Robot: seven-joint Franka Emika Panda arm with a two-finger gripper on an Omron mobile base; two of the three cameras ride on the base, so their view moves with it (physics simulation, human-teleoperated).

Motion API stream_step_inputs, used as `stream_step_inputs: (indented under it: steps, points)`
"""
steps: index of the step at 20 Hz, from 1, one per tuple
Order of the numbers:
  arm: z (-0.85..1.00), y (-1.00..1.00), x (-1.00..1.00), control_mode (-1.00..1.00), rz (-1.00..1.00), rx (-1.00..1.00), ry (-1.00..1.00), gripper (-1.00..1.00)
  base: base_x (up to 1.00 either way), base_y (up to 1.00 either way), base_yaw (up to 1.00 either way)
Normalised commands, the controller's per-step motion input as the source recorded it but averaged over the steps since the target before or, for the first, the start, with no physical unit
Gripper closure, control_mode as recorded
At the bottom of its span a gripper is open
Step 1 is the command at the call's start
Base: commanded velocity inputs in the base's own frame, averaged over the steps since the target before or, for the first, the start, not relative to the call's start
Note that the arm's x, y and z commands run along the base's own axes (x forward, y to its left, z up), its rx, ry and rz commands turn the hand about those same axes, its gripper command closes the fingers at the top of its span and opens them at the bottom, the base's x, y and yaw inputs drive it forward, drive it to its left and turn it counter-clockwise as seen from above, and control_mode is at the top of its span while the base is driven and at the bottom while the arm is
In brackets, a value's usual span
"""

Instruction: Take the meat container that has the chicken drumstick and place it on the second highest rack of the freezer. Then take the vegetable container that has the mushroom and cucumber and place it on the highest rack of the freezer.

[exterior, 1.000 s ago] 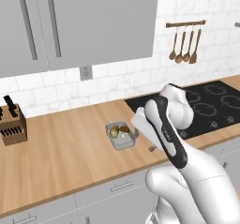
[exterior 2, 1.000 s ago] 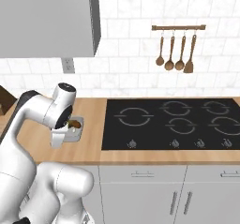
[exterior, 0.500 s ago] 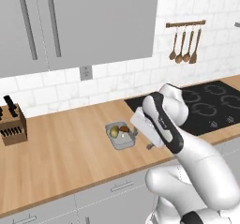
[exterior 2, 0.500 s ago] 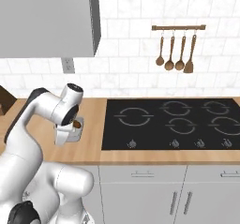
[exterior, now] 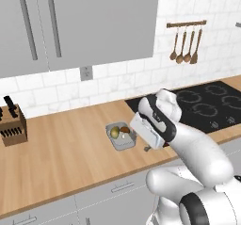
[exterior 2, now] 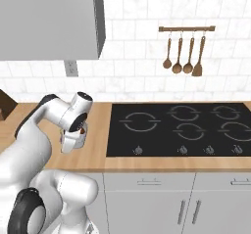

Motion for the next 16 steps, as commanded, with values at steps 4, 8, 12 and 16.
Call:
stream_step_inputs:
  steps: [4, 8, 12, 16]
  points:
    - [-0.33, 0.0, 0.38, -1.0, -0.01, 0.0, 0.11, -1.0, 0.0, 0.0, 0.0]
    - [-0.2, 0.0, 0.62, -1.0, 0.0, 0.0, 0.13, -1.0, 0.0, 0.0, 0.0]
    - [-0.03, 0.0, 0.68, -1.0, 0.0, 0.0, 0.1, -1.0, 0.0, 0.0, 0.0]
    - [-0.05, 0.01, 0.46, -1.0, 0.0, 0.0, 0.07, -1.0, 0.0, 0.0, 0.0]
